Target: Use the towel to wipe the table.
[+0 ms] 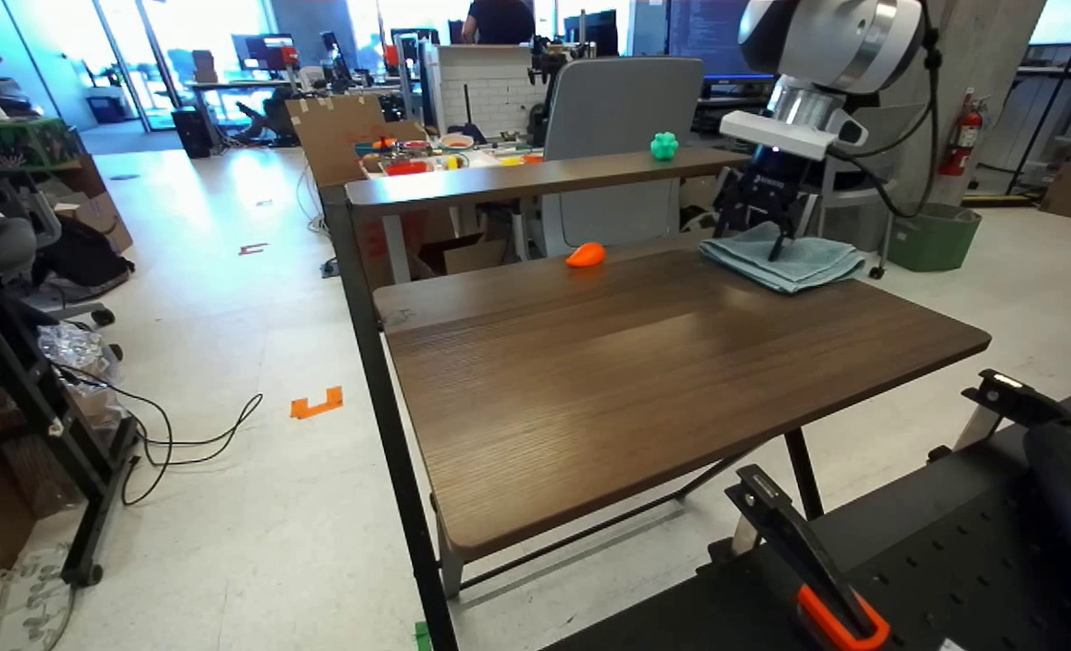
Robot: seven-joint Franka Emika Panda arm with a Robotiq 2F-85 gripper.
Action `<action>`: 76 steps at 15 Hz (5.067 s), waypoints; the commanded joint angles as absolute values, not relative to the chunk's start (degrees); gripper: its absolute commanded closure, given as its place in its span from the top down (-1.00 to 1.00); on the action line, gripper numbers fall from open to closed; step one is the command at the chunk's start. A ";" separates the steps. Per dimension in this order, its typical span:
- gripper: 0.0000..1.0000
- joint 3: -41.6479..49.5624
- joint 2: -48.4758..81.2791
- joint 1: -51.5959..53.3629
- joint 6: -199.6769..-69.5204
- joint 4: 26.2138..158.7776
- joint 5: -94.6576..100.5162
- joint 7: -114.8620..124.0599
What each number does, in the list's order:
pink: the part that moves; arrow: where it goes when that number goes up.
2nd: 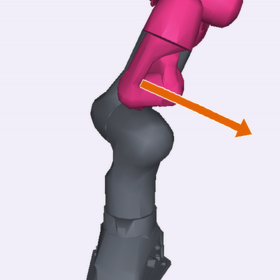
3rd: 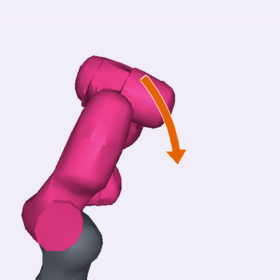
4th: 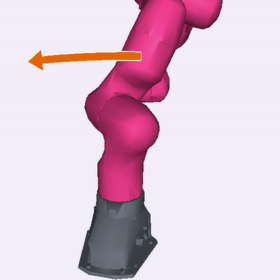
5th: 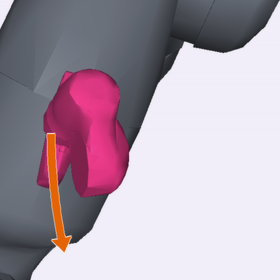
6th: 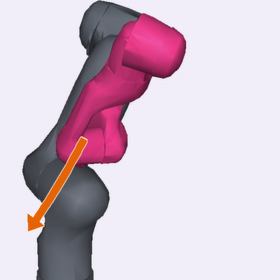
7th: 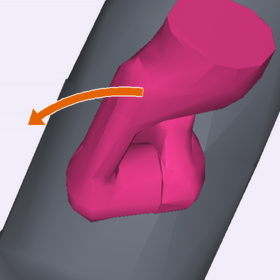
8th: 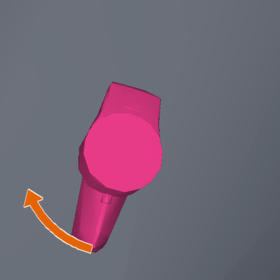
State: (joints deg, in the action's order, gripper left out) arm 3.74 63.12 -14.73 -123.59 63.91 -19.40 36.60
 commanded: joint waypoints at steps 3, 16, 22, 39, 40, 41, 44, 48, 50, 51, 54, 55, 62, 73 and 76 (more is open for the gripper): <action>1.00 2.63 64.99 -11.80 -121.93 61.35 -19.67 34.16; 1.00 14.15 49.88 -7.42 -127.57 80.32 -13.43 43.10; 1.00 12.11 50.25 -9.20 -128.27 80.23 -14.11 41.77; 1.00 9.46 55.83 -12.90 -129.03 78.90 -17.57 40.08; 1.00 9.45 55.83 -12.91 -129.02 78.82 -17.57 40.06; 1.00 9.50 56.22 -12.62 -129.53 78.55 -17.57 40.52; 1.00 8.66 58.14 -10.75 -127.52 77.11 -16.60 40.57; 1.00 6.51 59.53 -8.00 -120.99 76.01 -15.30 37.43; 1.00 6.29 59.89 -6.53 -121.05 75.31 -14.80 36.97; 1.00 6.31 60.18 -6.43 -119.47 73.81 -14.84 37.52; 1.00 6.45 61.52 -8.10 -114.64 68.37 -16.08 38.75; 1.00 6.56 62.48 -9.19 -112.68 65.85 -16.58 39.33; 1.00 6.51 70.59 -17.84 -104.25 49.95 -19.54 45.14; 1.00 5.61 68.86 -17.90 -105.01 46.75 -18.77 47.87; 1.00 5.27 63.97 -16.70 -106.15 49.57 -18.75 46.34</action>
